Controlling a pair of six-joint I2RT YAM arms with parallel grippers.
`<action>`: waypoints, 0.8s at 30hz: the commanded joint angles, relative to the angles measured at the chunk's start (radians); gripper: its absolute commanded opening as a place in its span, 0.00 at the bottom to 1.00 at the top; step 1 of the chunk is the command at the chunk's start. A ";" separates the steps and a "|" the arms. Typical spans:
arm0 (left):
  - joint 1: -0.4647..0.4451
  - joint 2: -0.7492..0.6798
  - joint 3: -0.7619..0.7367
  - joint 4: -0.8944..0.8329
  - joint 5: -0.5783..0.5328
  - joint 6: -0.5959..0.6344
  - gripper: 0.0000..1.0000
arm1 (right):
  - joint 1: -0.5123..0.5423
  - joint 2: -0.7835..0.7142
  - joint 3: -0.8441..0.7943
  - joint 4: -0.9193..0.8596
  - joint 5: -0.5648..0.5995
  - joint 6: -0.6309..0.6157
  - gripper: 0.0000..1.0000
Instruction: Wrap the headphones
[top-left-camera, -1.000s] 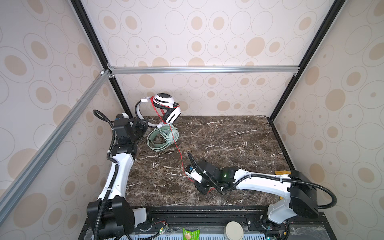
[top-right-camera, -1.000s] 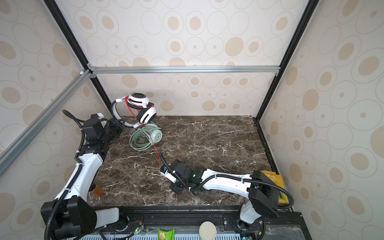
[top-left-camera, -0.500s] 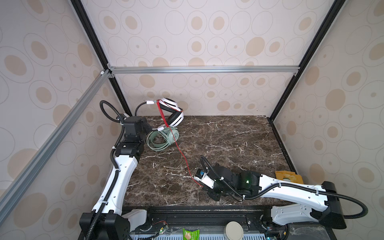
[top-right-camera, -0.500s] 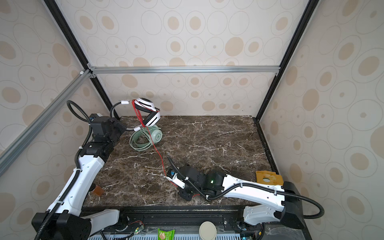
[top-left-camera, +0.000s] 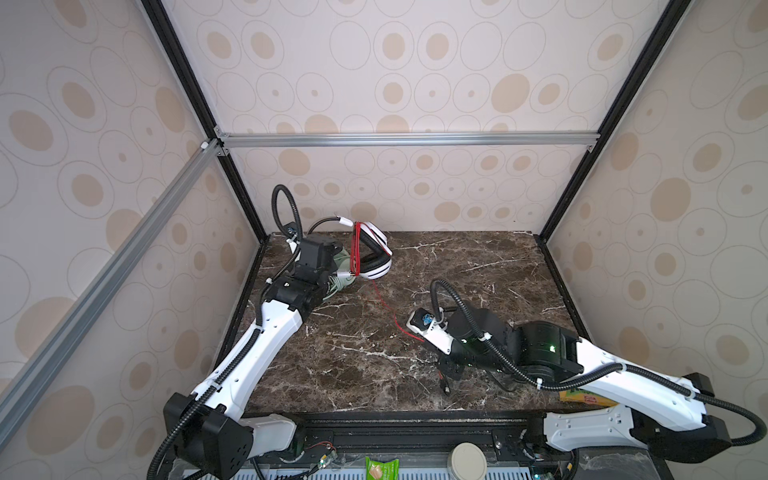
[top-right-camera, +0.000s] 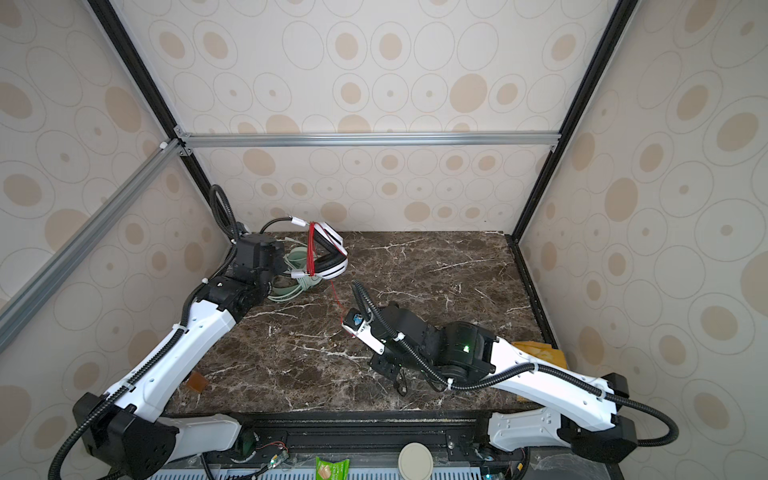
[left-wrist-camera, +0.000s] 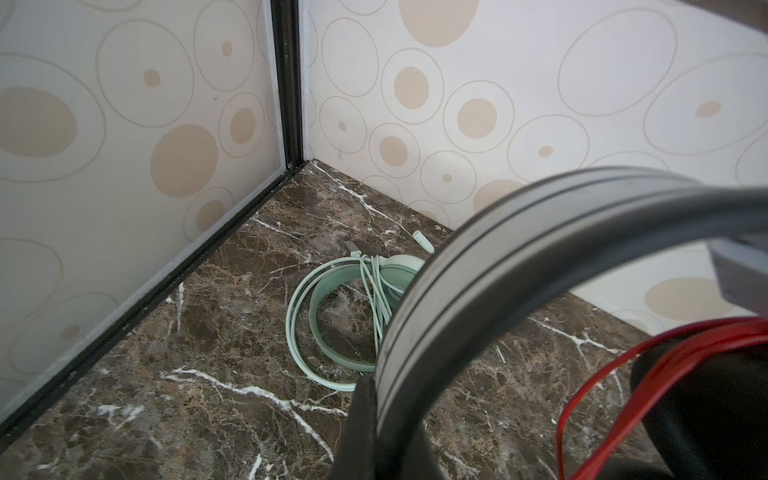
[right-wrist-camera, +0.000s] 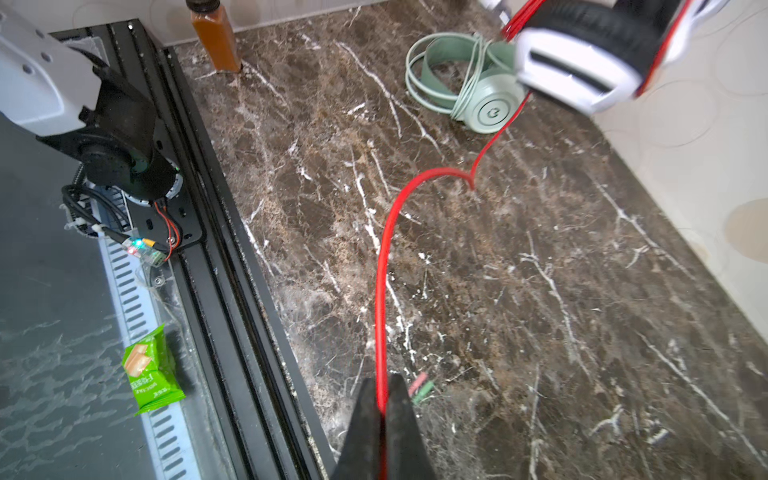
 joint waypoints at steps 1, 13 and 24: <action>-0.037 0.014 0.086 0.006 -0.153 0.011 0.00 | 0.009 -0.018 0.079 -0.106 0.086 -0.055 0.00; -0.056 0.044 0.070 -0.002 -0.128 -0.021 0.00 | 0.009 0.013 0.243 -0.122 -0.057 -0.083 0.00; -0.116 0.055 0.059 -0.036 -0.079 -0.112 0.00 | 0.008 0.120 0.442 -0.090 -0.032 -0.187 0.00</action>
